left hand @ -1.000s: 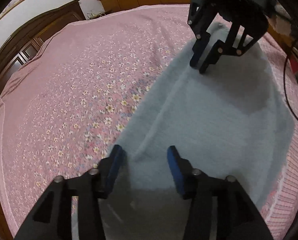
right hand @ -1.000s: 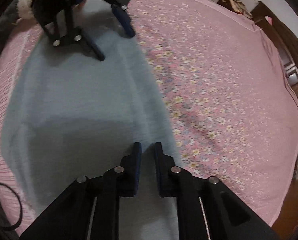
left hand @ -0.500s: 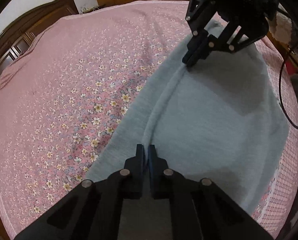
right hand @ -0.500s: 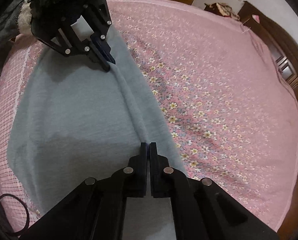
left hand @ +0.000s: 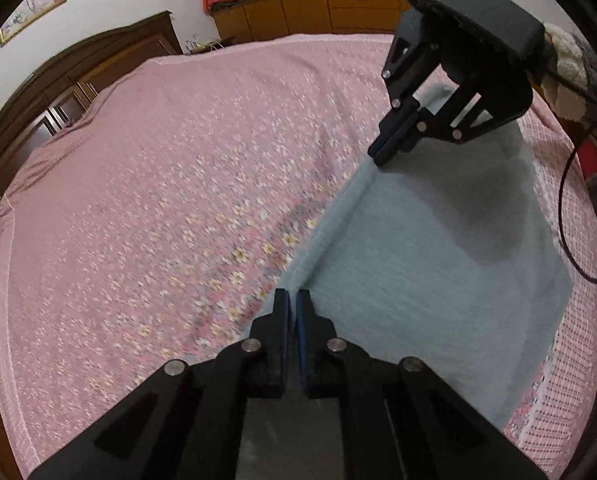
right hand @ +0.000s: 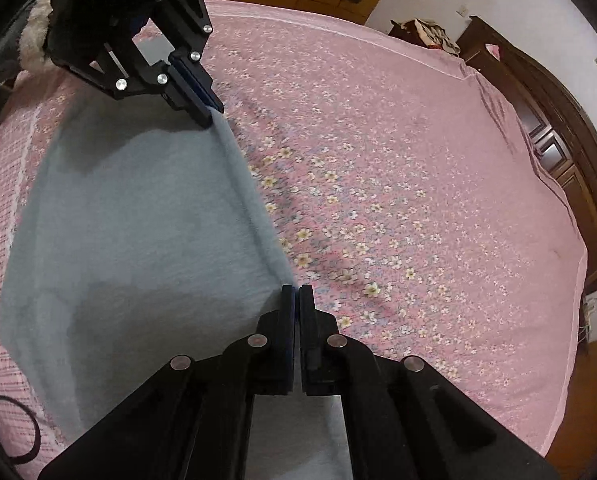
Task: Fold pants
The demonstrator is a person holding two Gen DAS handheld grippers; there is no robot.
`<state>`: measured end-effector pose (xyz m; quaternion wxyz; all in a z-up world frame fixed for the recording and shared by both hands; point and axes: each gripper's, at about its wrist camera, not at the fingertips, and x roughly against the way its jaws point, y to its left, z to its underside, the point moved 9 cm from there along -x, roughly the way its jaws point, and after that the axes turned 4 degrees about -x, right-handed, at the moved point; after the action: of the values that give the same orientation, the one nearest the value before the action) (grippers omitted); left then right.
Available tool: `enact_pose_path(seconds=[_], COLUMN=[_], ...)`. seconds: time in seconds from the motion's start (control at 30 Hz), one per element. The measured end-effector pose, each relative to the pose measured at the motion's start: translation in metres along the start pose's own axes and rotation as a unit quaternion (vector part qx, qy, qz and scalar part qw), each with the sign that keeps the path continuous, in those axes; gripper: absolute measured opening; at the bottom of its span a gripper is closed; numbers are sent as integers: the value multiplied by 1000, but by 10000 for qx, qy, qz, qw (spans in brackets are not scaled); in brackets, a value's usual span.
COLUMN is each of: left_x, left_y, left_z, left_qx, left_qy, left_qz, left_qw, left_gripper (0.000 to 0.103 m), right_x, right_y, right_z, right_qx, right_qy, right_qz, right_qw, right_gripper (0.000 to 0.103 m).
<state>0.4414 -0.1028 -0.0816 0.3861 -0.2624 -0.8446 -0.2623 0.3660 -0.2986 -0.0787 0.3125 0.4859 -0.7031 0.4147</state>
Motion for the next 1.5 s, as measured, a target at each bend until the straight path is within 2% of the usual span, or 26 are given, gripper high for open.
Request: enact_pose_path(seconds=[0.13,0.23,0.43,0.57,0.67,0.73,0.8,0.87,0.93,0.97,1.03,1.1,1.13,1.2,1.27,1.33,1.43,1.5], left_x=[-13,-27,-27,-30,-21,-5,11,25,42,48,54,52,51,46,35,22,11,3], left_y=[5,2,5,8,17,26,36,43,41,35,16,-12,-23,-42,-53,-59,-57,-56], left_z=[2,8,11,14,9,3,-3,-8,-14,-16,-18,-19,-20,-20,-18,-12,-7,-6], left_qx=[-35,-102,81,-9,289,338,448,621,1045,1222,1613,1821,1822,1758,1846,2050,2156,2196], left_qy=[191,346,157,219,124,-7,-83,-205,-422,-507,-641,-712,-736,-739,-611,-440,-316,-248], left_qz=[15,-41,-106,-307,-317,-545,-767,-1000,-1115,-1077,-910,-782,-776,-818,-743,-579,-565,-589], left_qw=[9998,9993,9998,9993,9990,9979,9960,9928,9874,9853,9806,9776,9774,9782,9781,9761,9743,9735], left_gripper=[4,4,4,9,9,9,10,10,10,10,10,10,10,10,10,10,10,10], right_x=[-16,-22,-21,2,31,50,69,88,102,103,102,82,65,41,26,20,14,10], right_y=[4,6,7,-15,-38,-53,-61,-56,-47,-44,-39,-44,-45,-50,-55,-64,-79,-80], right_z=[3,3,6,4,7,11,20,31,50,57,80,101,114,134,145,146,141,140], right_qx=[158,181,9,-508,-1032,-1417,-1930,-2458,-3141,-3411,-4003,-4607,-4930,-5337,-5548,-5665,-5598,-5619], right_qy=[252,277,155,-242,-446,-507,-577,-865,-1185,-1251,-1538,-1399,-1184,-879,-957,-1127,-1225,-1243], right_qz=[57,156,172,493,462,496,480,171,-108,-132,-198,-216,-355,-469,-569,-578,-209,-108], right_qw=[9995,9993,9997,9972,9926,9874,9783,9653,9419,9316,9032,8762,8612,8398,8245,8143,8193,8178], right_gripper=[3,3,3,3,7,9,9,9,8,8,6,4,4,2,2,2,2,2])
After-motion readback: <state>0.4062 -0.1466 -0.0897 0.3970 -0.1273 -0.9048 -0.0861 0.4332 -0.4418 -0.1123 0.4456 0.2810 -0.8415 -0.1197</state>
